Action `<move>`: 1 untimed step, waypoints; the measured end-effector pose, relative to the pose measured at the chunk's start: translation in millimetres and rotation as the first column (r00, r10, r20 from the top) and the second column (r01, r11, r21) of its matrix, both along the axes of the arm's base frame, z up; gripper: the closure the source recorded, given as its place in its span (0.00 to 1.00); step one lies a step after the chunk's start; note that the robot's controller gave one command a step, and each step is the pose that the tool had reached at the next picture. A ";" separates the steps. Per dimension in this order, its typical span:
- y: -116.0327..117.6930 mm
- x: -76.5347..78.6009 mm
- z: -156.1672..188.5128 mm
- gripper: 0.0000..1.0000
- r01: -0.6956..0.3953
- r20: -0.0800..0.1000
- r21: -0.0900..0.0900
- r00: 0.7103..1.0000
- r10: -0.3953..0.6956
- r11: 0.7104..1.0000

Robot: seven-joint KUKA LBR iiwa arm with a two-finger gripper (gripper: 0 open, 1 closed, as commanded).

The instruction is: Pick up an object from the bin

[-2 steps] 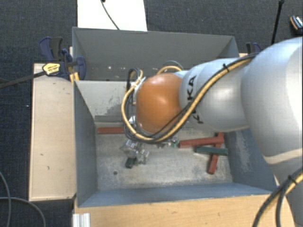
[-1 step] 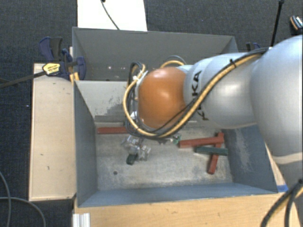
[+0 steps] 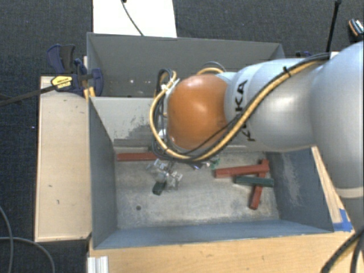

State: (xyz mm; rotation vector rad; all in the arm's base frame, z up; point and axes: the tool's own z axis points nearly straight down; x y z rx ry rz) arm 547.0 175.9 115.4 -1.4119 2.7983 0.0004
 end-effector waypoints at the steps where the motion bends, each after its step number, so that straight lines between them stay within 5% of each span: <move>1: 0.8 1.2 24.5 1.00 0.010 0.000 0.000 1.000 -0.010 1.000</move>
Offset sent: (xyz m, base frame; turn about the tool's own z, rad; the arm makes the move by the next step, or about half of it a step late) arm -0.0001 0.0002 0.0225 0.0000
